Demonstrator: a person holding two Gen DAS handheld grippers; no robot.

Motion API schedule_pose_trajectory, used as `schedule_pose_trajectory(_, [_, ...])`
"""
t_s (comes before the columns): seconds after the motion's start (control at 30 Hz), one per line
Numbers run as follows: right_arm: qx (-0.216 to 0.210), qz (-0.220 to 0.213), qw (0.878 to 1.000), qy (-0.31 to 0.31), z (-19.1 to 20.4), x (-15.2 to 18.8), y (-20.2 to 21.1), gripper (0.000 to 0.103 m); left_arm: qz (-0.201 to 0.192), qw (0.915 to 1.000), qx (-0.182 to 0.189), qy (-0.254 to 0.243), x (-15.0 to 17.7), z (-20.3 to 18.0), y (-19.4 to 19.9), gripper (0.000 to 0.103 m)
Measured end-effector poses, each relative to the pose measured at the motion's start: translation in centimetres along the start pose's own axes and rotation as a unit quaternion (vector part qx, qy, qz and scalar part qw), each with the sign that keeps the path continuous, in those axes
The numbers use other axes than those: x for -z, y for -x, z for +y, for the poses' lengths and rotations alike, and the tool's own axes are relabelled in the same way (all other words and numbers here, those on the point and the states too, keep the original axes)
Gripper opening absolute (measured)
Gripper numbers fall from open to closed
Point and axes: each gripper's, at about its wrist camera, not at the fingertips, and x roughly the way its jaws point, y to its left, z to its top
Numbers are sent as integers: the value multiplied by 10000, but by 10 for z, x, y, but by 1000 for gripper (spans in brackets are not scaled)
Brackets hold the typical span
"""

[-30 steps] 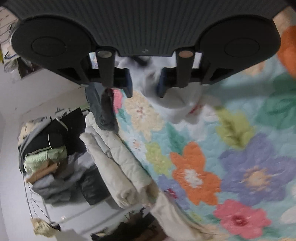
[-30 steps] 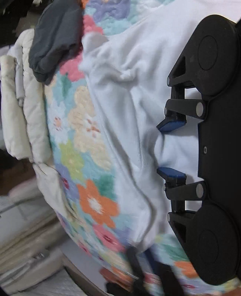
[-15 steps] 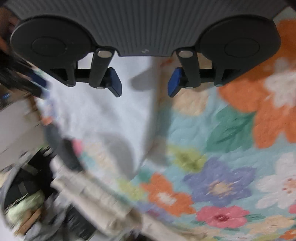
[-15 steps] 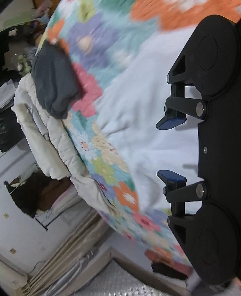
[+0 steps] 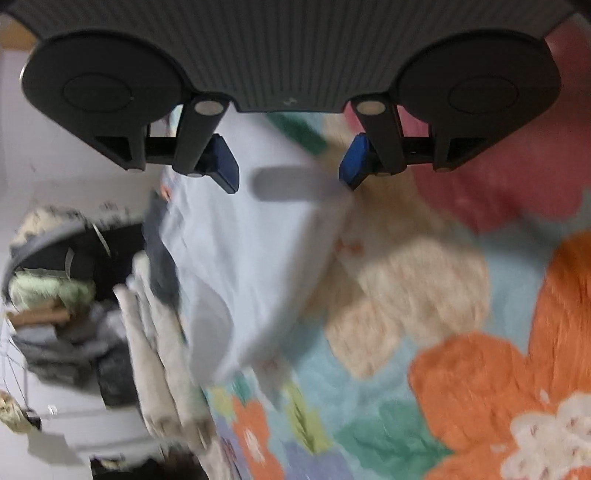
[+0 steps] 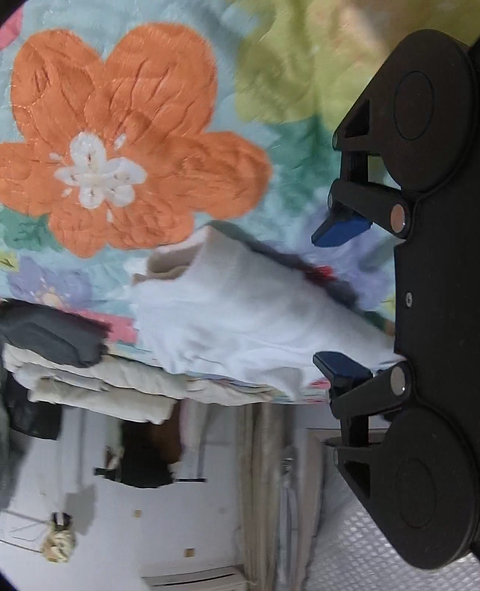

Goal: Fold clothes

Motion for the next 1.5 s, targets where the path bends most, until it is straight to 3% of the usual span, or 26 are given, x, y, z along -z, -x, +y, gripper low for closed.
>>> schedule_pose_trajectory(0.07, [20, -179, 9998, -119, -3, -4, -15, 85, -62, 10000, 0, 35, 1, 1, -10, 59])
schedule_pose_trajectory(0.1, [45, -292, 9994, -172, -5, -6, -23, 86, -94, 9999, -30, -99, 1, -1, -13, 53])
schedule_pose_trajectory(0.13, [77, -415, 9989, -194, -4, -8, -29, 86, -126, 9996, -66, -259, 1, -5, -16, 33])
schedule_pose_trajectory(0.17, [109, -538, 9983, -217, -4, -10, -36, 86, -147, 9988, -117, -457, 1, -10, -17, 25])
schedule_pose_trajectory(0.2, [136, -650, 9977, -144, -1, -11, -42, 75, -211, 9976, -147, -642, 2, -15, -15, 20])
schedule_pose_trajectory(0.23, [151, -731, 9970, 189, 9, -12, -45, 60, -337, 9967, -136, -721, 3, -18, -11, 18])
schedule_pose_trajectory(0.27, [165, -811, 9952, 523, 18, -12, -48, 34, -474, 9958, -119, -781, 3, -20, -8, 18])
schedule_pose_trajectory(0.3, [182, -899, 9915, 926, 28, -11, -50, 28, -607, 9947, -71, -832, 5, -22, -3, 18])
schedule_pose_trajectory(0.4, [244, -1186, 9569, 2640, 64, 4, -40, 23, -804, 9893, -178, -1201, 13, -33, 8, 16])
schedule_pose_trajectory(0.5, [165, -1141, 9356, 3337, 80, 19, -24, 22, -904, 9852, -95, -1453, 22, -39, 28, 15])
schedule_pose_trajectory(0.63, [191, -890, 9401, 3285, 75, 20, 6, 21, -800, 9835, 339, -1585, 32, -51, 65, 15])
schedule_pose_trajectory(0.77, [263, -586, 9506, 3038, 50, 23, 31, 21, -511, 9828, 57, -1772, 66, -48, 72, 15])
schedule_pose_trajectory(0.8, [286, -560, 9506, 3041, 46, 26, 36, 21, -543, 9792, -83, -1951, 77, -47, 73, 15])
schedule_pose_trajectory(0.9, [272, -398, 9466, 3188, 39, 33, 40, 22, -575, 9442, -772, -3150, 103, -68, 70, 15])
schedule_pose_trajectory(0.93, [316, -289, 9474, 3172, 35, 31, 37, 22, -580, 9382, -887, -3295, 105, -70, 69, 16])
schedule_pose_trajectory(1.03, [529, -193, 9623, 2660, 15, 20, 36, 25, -371, 9437, -966, -3142, 100, -64, 68, 18])
schedule_pose_trajectory(1.1, [656, -168, 9693, 2365, 5, 13, 37, 43, -358, 9372, -1152, -3272, 102, -65, 72, 22])
schedule_pose_trajectory(1.2, [858, -364, 9533, 2873, 23, 9, 43, 57, -714, 9139, -1503, -3703, 108, -77, 89, 31])
schedule_pose_trajectory(1.23, [924, -429, 9472, 3040, 29, 7, 46, 57, -816, 9104, -1414, -3800, 108, -82, 97, 37])
schedule_pose_trajectory(1.3, [1056, -558, 9339, 3370, 41, 4, 50, 57, -980, 9047, -1200, -3970, 102, -94, 106, 41])
schedule_pose_trajectory(1.47, [1378, -877, 8941, 4171, 71, -3, 60, 57, -1060, 8454, -1142, -5109, 96, -139, 81, 41])
schedule_pose_trajectory(1.5, [1428, -882, 8841, 4361, 78, -5, 58, 57, -890, 8404, -1100, -5232, 93, -145, 65, 41])
